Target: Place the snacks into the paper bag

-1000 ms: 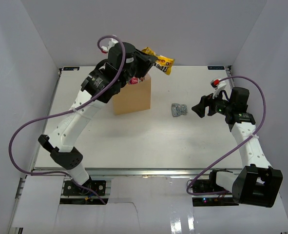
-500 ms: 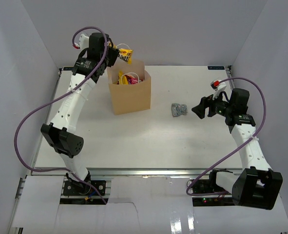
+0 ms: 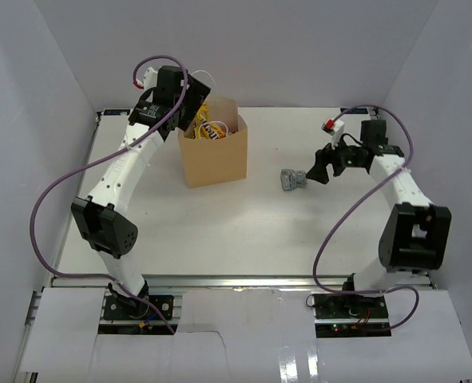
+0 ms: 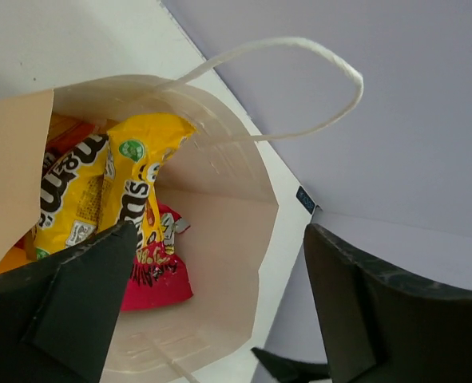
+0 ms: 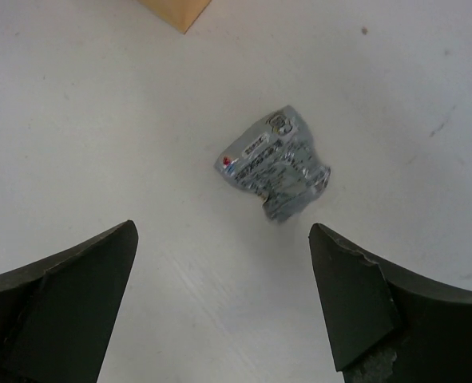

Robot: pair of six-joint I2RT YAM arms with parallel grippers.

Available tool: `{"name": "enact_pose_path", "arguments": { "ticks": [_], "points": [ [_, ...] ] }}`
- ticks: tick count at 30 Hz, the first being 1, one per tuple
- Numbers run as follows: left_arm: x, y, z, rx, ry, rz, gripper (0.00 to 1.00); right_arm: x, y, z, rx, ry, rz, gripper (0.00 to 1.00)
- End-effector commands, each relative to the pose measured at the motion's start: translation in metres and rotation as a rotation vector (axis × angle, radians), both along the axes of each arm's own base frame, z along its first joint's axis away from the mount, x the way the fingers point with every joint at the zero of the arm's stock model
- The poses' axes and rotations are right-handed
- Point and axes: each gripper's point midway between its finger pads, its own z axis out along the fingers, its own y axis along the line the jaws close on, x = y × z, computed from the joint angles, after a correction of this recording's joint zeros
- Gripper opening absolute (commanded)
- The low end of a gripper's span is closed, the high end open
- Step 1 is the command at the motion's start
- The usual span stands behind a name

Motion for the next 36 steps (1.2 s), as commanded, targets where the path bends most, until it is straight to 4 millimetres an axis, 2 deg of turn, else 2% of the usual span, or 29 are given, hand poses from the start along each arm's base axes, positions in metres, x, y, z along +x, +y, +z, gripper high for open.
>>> {"name": "enact_pose_path", "arguments": {
  "ticks": [1, 2, 3, 4, 6, 7, 9, 10, 11, 12, 13, 14, 15, 16, 17, 18, 20, 22, 26, 31, 33, 34, 36],
  "points": [
    [-0.012, 0.014, 0.048, 0.045, -0.125, -0.018, 0.98, 0.004, 0.016, -0.012, -0.123, -0.111, 0.383, 0.95],
    [-0.013, 0.018, 0.054, 0.065, -0.147, -0.02, 0.98, -0.028, 0.028, -0.021, -0.132, -0.012, 0.517, 0.9],
    [-0.016, 0.02, 0.059, 0.095, -0.168, -0.034, 0.98, -0.025, 0.029, -0.025, -0.173, -0.028, 0.589, 0.9],
    [-0.025, 0.026, 0.061, 0.182, -0.19, -0.073, 0.98, -0.009, 0.024, -0.034, -0.255, -0.038, 0.624, 0.9],
    [-0.035, 0.037, 0.07, 0.265, -0.245, -0.083, 0.98, 0.009, 0.027, -0.042, -0.342, -0.103, 0.679, 0.9],
    [-0.051, 0.049, 0.072, 0.342, -0.278, -0.097, 0.98, 0.02, 0.023, -0.051, -0.4, -0.108, 0.681, 0.9],
    [-0.071, 0.064, 0.073, 0.423, -0.31, -0.095, 0.98, 0.038, 0.032, -0.058, -0.466, -0.176, 0.704, 0.9],
    [-0.097, 0.085, 0.098, 0.458, -0.386, -0.046, 0.98, 0.046, 0.03, -0.066, -0.513, -0.17, 0.702, 0.9],
    [-0.105, 0.092, 0.073, 0.504, -0.35, -0.053, 0.98, 0.051, 0.038, -0.069, -0.532, -0.178, 0.714, 0.9],
    [-0.117, 0.099, 0.073, 0.528, -0.368, -0.052, 0.98, 0.056, 0.039, -0.073, -0.541, -0.157, 0.684, 0.9],
    [-0.128, 0.108, 0.071, 0.548, -0.373, -0.033, 0.98, 0.064, 0.039, -0.087, -0.56, -0.129, 0.672, 0.9],
    [-0.14, 0.114, 0.066, 0.558, -0.369, -0.032, 0.98, 0.075, 0.046, -0.08, -0.568, -0.147, 0.66, 0.9],
    [-0.16, 0.122, 0.055, 0.561, -0.367, -0.03, 0.98, 0.08, 0.047, -0.084, -0.567, -0.113, 0.626, 0.9],
    [-0.169, 0.126, 0.047, 0.555, -0.358, -0.03, 0.98, 0.085, 0.046, -0.097, -0.583, -0.075, 0.609, 0.9],
    [-0.18, 0.13, 0.031, 0.554, -0.315, -0.036, 0.98, 0.092, 0.049, -0.091, -0.586, -0.081, 0.598, 0.92],
    [-0.194, 0.134, 0.013, 0.521, -0.286, -0.033, 0.98, 0.094, 0.05, -0.095, -0.586, -0.062, 0.587, 0.92],
    [-0.215, 0.137, -0.024, 0.46, -0.203, -0.032, 0.98, 0.094, 0.049, -0.109, -0.609, -0.026, 0.585, 0.95],
    [-0.228, 0.137, -0.049, 0.418, -0.153, -0.038, 0.98, 0.089, 0.046, -0.12, -0.634, 0.002, 0.593, 0.96],
    [-0.246, 0.133, -0.084, 0.302, -0.118, -0.026, 0.98, 0.082, 0.042, -0.136, -0.658, 0.04, 0.595, 1.0],
    [-0.25, 0.126, -0.112, 0.229, -0.07, -0.024, 0.98, 0.077, 0.04, -0.151, -0.659, 0.1, 0.566, 0.86],
    [-0.249, 0.124, -0.117, 0.224, -0.056, -0.033, 0.98, 0.074, 0.04, -0.154, -0.649, 0.125, 0.548, 0.76],
    [-0.248, 0.121, -0.121, 0.224, -0.046, -0.043, 0.98, 0.07, 0.04, -0.157, -0.645, 0.14, 0.549, 0.68],
    [-0.246, 0.12, -0.124, 0.224, -0.035, -0.051, 0.98, 0.066, 0.039, -0.159, -0.638, 0.154, 0.546, 0.62]
  ]
}}
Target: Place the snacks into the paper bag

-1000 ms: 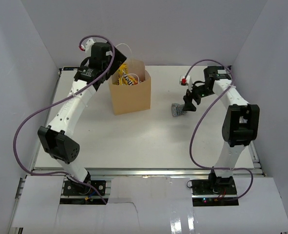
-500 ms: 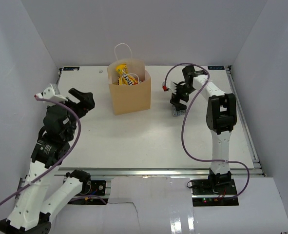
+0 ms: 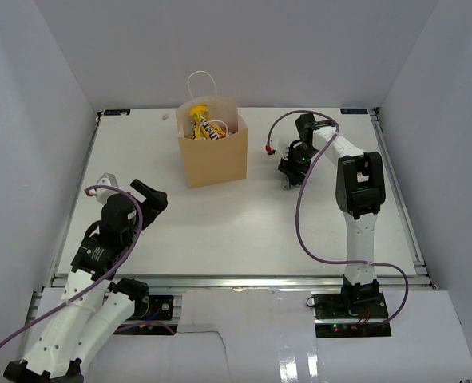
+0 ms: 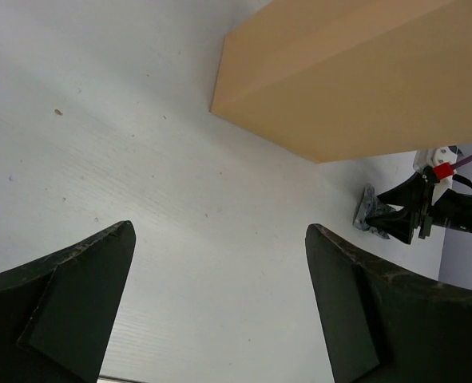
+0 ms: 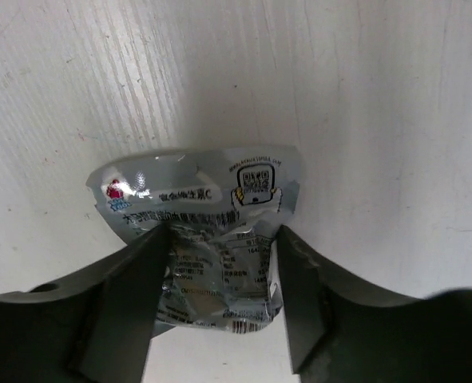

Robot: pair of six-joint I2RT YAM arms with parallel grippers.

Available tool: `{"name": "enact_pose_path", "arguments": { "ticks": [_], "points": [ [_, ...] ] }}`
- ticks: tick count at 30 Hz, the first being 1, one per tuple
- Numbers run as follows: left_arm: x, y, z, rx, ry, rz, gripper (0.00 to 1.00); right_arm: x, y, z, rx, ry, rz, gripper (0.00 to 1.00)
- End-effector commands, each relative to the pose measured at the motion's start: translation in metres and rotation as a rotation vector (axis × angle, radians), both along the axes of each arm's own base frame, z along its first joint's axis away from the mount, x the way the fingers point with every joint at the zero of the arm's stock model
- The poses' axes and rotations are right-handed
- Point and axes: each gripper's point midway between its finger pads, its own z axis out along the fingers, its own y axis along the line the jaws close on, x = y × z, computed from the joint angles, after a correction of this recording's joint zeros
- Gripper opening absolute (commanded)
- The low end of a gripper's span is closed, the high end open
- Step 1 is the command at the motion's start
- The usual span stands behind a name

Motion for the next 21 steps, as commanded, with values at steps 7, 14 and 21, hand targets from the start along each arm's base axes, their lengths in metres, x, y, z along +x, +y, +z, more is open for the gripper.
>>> {"name": "enact_pose_path", "arguments": {
  "ticks": [7, 14, 21],
  "points": [
    [0.004, -0.013, -0.012, -0.063, 0.024, -0.023, 0.98, -0.033, -0.001, -0.012, 0.027, 0.101, -0.052, 0.34],
    [0.002, -0.012, -0.015, -0.07, 0.024, -0.02, 0.98, -0.034, 0.018, 0.047, 0.221, 0.077, -0.124, 0.13],
    [0.003, -0.014, -0.02, -0.073, 0.033, -0.027, 0.98, 0.003, 0.061, 0.193, 0.558, -0.091, -0.28, 0.08]
  ]
}}
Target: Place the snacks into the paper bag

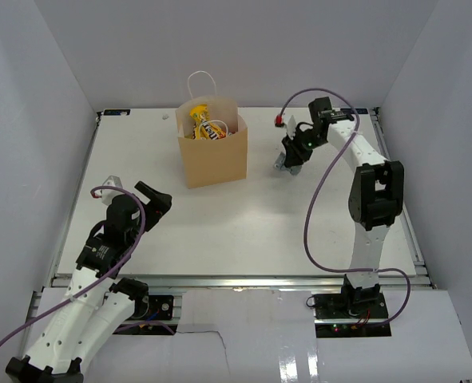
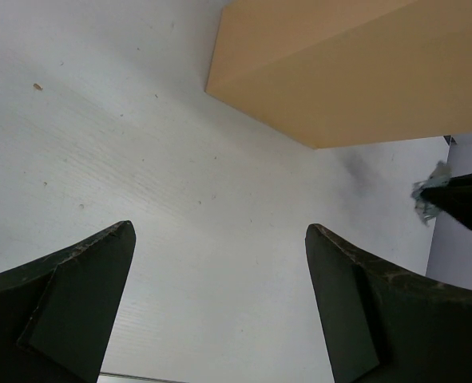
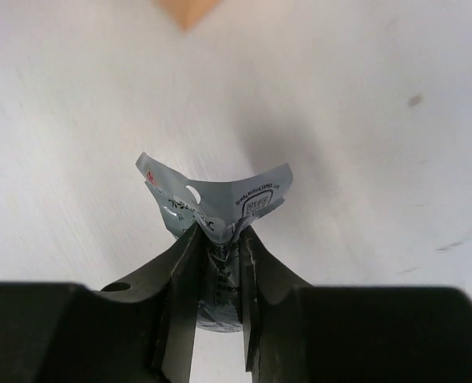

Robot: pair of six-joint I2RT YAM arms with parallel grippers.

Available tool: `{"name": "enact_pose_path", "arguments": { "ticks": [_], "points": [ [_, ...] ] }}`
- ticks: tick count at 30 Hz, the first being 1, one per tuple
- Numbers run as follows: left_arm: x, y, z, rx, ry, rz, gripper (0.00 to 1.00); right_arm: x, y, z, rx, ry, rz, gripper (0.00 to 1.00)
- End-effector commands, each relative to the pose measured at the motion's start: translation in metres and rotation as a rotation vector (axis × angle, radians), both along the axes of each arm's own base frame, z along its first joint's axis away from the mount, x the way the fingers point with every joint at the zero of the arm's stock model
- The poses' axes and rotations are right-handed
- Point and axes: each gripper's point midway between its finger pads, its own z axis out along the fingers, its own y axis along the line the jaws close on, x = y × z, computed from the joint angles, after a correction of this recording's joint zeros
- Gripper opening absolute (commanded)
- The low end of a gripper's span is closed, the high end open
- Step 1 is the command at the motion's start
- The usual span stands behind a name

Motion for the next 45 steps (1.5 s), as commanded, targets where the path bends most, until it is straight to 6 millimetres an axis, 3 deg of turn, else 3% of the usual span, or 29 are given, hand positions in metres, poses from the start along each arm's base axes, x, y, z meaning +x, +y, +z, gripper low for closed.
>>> {"name": "enact_pose_path", "arguments": {
  "ticks": [1, 6, 7, 13, 17, 21, 26, 27, 29, 30, 31, 34, 36, 37, 39, 40, 41, 42, 43, 44, 45],
  "points": [
    [0.002, -0.002, -0.002, -0.012, -0.005, -0.006, 0.98, 0.026, 0.035, 0.127, 0.264, -0.173, -0.121, 0.08],
    [0.002, -0.004, -0.003, -0.013, -0.004, -0.012, 0.98, 0.041, 0.063, 0.208, 0.362, -0.356, -0.258, 0.08],
    [0.002, -0.004, -0.004, -0.012, -0.002, -0.014, 0.98, 0.044, 0.076, 0.23, 0.408, -0.424, -0.248, 0.08],
    [0.001, -0.004, -0.002, -0.018, -0.007, -0.018, 0.98, 0.043, 0.128, 0.304, 0.608, -0.58, -0.209, 0.08],
    [0.0, -0.005, 0.001, -0.025, -0.02, -0.022, 0.98, 0.039, 0.164, 0.319, 0.696, -0.601, -0.175, 0.08],
    [-0.002, -0.007, 0.005, -0.02, -0.033, -0.045, 0.98, 0.035, 0.196, 0.312, 0.722, -0.582, -0.142, 0.12],
    [-0.004, -0.009, 0.01, -0.017, -0.052, -0.069, 0.98, 0.04, 0.21, 0.287, 0.711, -0.53, -0.138, 0.34],
    [-0.004, -0.009, 0.011, -0.014, -0.053, -0.072, 0.98, 0.041, 0.21, 0.281, 0.701, -0.522, -0.142, 0.43],
    [-0.004, -0.008, 0.014, -0.009, -0.064, -0.078, 0.98, 0.041, 0.206, 0.282, 0.689, -0.541, -0.145, 0.53],
    [-0.005, -0.008, 0.014, -0.009, -0.065, -0.08, 0.98, 0.04, 0.205, 0.282, 0.682, -0.546, -0.15, 0.65],
    [-0.005, -0.009, 0.014, -0.006, -0.067, -0.084, 0.98, 0.041, 0.201, 0.284, 0.678, -0.55, -0.161, 0.71],
    [-0.005, -0.015, 0.018, 0.007, -0.091, -0.14, 0.98, 0.032, 0.181, 0.308, 0.683, -0.592, -0.176, 0.86],
    [-0.005, -0.019, 0.024, 0.01, -0.113, -0.166, 0.98, 0.033, 0.164, 0.311, 0.65, -0.617, -0.202, 0.98],
    [-0.004, -0.019, 0.025, 0.015, -0.119, -0.173, 0.98, 0.026, 0.152, 0.318, 0.638, -0.633, -0.217, 0.92],
    [-0.003, -0.019, 0.032, 0.048, -0.147, -0.196, 0.98, 0.031, 0.122, 0.316, 0.59, -0.658, -0.321, 0.9],
    [-0.003, -0.019, 0.034, 0.06, -0.156, -0.205, 0.98, 0.021, 0.103, 0.329, 0.584, -0.685, -0.374, 0.9],
    [-0.002, -0.019, 0.04, 0.086, -0.176, -0.221, 0.98, 0.025, 0.083, 0.302, 0.52, -0.656, -0.437, 0.9],
    [-0.002, -0.019, 0.041, 0.102, -0.181, -0.23, 0.98, 0.021, 0.072, 0.292, 0.491, -0.646, -0.45, 0.9],
    [-0.001, -0.019, 0.043, 0.114, -0.188, -0.237, 0.98, 0.005, 0.055, 0.301, 0.489, -0.661, -0.474, 0.9],
    [-0.001, -0.018, 0.045, 0.128, -0.196, -0.245, 0.98, 0.004, 0.032, 0.259, 0.42, -0.597, -0.544, 0.9],
    [0.0, -0.018, 0.046, 0.161, -0.203, -0.261, 0.98, -0.002, 0.017, 0.248, 0.402, -0.581, -0.588, 0.9]
  ]
}}
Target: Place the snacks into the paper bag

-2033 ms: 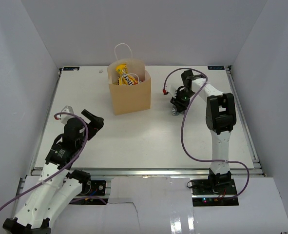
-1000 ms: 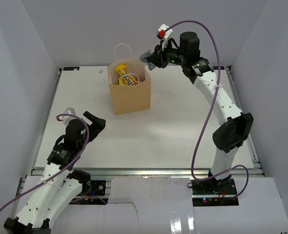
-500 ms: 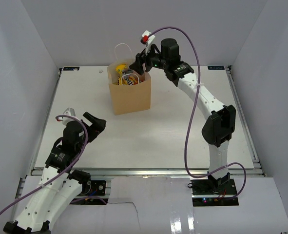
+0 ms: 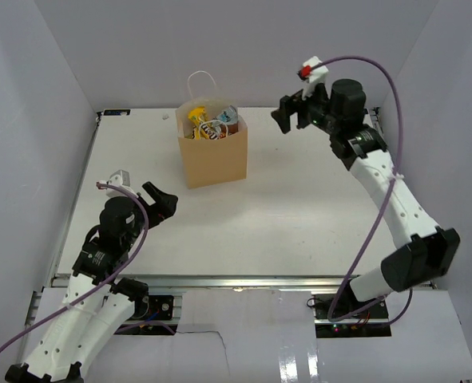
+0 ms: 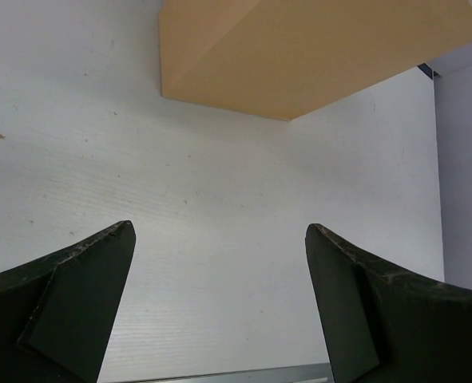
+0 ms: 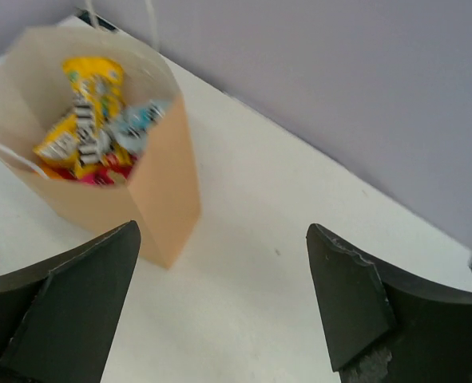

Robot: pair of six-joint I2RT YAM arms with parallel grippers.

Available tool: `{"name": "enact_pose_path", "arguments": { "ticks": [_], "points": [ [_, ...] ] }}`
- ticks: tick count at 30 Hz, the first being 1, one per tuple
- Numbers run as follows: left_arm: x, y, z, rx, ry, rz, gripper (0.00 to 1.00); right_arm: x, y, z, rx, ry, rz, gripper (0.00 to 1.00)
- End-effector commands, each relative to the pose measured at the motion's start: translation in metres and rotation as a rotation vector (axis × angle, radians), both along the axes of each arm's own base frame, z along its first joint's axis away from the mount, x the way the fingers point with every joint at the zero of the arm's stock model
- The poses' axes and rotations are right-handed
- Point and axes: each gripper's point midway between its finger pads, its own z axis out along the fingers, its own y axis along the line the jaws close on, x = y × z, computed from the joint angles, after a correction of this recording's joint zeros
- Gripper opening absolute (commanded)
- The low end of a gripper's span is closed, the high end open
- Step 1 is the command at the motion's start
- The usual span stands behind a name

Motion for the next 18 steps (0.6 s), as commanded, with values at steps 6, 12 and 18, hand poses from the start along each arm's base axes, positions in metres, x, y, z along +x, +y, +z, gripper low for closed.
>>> {"name": "enact_pose_path", "arguments": {
  "ticks": [6, 12, 18],
  "points": [
    [0.012, 0.002, 0.027, 0.137, -0.091, -0.064, 0.98, -0.065, -0.162, -0.083, 0.028, 0.182, -0.504, 0.9],
    [0.02, -0.005, 0.022, 0.138, -0.075, -0.082, 0.98, -0.111, -0.228, -0.104, -0.019, 0.204, -0.762, 0.9],
    [0.028, -0.008, 0.021, 0.139, -0.07, -0.084, 0.98, -0.128, -0.241, -0.116, -0.044, 0.192, -0.778, 0.9]
  ]
}}
